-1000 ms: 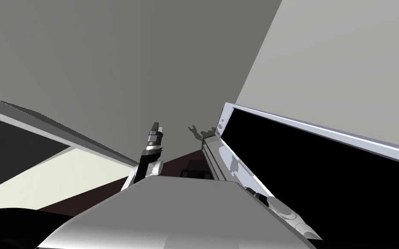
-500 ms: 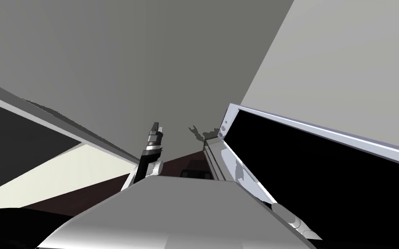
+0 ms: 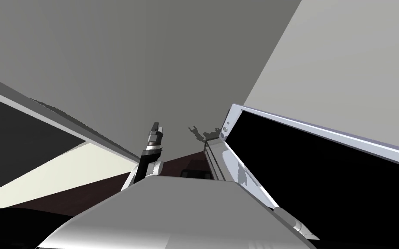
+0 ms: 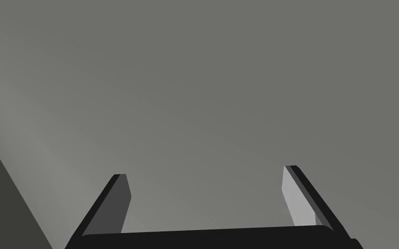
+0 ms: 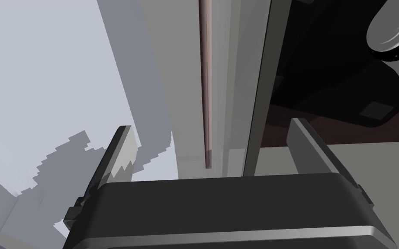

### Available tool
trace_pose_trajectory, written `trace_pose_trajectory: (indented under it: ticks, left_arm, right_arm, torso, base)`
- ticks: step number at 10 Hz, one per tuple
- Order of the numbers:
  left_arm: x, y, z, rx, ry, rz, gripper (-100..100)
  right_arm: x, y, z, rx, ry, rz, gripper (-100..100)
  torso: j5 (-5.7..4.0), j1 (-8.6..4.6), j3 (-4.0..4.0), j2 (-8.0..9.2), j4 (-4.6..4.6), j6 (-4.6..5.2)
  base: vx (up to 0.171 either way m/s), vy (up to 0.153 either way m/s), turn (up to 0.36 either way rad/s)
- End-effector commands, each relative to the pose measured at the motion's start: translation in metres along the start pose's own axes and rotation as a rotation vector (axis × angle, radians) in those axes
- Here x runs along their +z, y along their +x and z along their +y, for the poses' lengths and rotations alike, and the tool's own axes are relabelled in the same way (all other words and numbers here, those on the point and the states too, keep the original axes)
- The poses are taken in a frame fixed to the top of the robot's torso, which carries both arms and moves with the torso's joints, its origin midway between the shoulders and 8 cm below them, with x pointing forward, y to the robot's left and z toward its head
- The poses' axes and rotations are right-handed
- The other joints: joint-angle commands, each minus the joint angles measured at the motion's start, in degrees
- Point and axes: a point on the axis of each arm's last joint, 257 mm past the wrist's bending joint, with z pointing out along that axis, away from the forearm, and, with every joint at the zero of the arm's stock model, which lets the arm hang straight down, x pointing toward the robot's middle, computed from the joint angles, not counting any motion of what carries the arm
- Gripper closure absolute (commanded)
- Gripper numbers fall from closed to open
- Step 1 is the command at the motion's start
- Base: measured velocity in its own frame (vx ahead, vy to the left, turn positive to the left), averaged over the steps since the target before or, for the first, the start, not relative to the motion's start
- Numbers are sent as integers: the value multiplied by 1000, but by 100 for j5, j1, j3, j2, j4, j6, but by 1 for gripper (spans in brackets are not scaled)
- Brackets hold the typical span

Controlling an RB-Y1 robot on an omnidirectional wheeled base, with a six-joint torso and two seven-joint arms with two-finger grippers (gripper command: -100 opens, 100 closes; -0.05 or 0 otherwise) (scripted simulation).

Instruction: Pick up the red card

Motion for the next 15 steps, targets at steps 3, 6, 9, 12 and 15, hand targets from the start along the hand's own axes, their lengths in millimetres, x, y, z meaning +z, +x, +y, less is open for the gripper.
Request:
trace_pose_trajectory:
  ticks: [3, 6, 9, 12, 15]
  left_arm:
    - [0, 0, 0, 0, 0, 0, 0]
    - [0, 0, 0, 0, 0, 0, 0]
    - [0, 0, 0, 0, 0, 0, 0]
    - [0, 0, 0, 0, 0, 0, 0]
    - [0, 0, 0, 0, 0, 0, 0]
  right_arm:
    - [8, 3, 9, 9, 1, 1, -100]
    - [22, 7, 27, 25, 2, 2, -100]
    - [21, 6, 24, 23, 2, 2, 100]
    - [22, 6, 27, 24, -5, 1, 100]
    - [10, 4, 12, 12, 1, 1, 100]
  torso:
    - [1, 2, 4, 8, 1, 3]
    - [-5, -20, 4, 7, 1, 2]
    - [0, -1, 5, 9, 2, 3]
    - [-4, -20, 6, 8, 4, -1]
    - [2, -12, 7, 10, 4, 1]
  base:
    - [4, -11, 30]
    - [10, -62, 58]
    - [2, -12, 4]
    - [0, 0, 0]
    - [-4, 27, -36]
